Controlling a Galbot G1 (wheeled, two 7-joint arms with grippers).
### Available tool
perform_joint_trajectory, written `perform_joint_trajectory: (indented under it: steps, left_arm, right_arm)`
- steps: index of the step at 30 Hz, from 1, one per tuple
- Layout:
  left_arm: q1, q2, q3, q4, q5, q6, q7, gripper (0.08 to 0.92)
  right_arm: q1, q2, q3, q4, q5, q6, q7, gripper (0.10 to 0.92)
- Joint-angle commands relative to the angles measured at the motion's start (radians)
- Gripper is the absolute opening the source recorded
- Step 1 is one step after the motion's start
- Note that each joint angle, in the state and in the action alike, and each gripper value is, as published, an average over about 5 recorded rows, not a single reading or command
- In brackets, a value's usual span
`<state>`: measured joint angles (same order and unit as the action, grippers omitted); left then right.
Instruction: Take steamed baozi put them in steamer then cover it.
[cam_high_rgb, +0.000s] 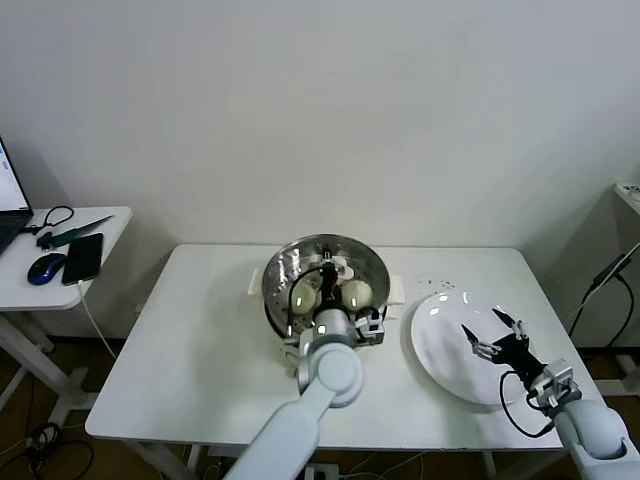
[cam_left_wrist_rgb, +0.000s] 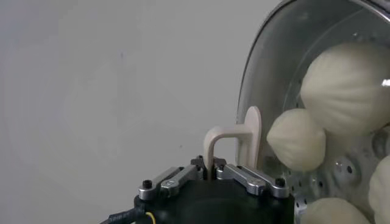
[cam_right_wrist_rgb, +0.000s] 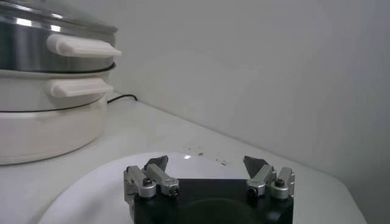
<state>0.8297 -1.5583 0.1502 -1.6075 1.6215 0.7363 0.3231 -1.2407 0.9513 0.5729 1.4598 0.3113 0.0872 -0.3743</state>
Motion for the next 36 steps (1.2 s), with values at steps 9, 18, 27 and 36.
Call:
perform_joint_trajectory:
  steps: [9,18,27,36]
  left_arm:
    - [0.005,0.002,-0.004,0.024,-0.014,0.049,-0.027,0.15]
    - [0.004,0.027,0.011,-0.031,-0.031,0.049,0.004,0.176]
    - [0.017,0.107,0.032,-0.168,-0.051,0.049,0.032,0.423]
    - [0.111,0.185,0.042,-0.318,-0.11,0.049,0.025,0.683]
  right_arm:
    - [0.0,0.001,0.001,-0.003,-0.007,0.004,-0.008,0.823]
    - [0.005,0.0,-0.001,-0.003,-0.009,-0.004,-0.011,0.823]
    - [0.008,0.0,0.005,0.007,-0.008,-0.07,0.002,0.823]
    - [0.024,0.004,0.01,0.013,0.004,-0.119,0.017,0.823]
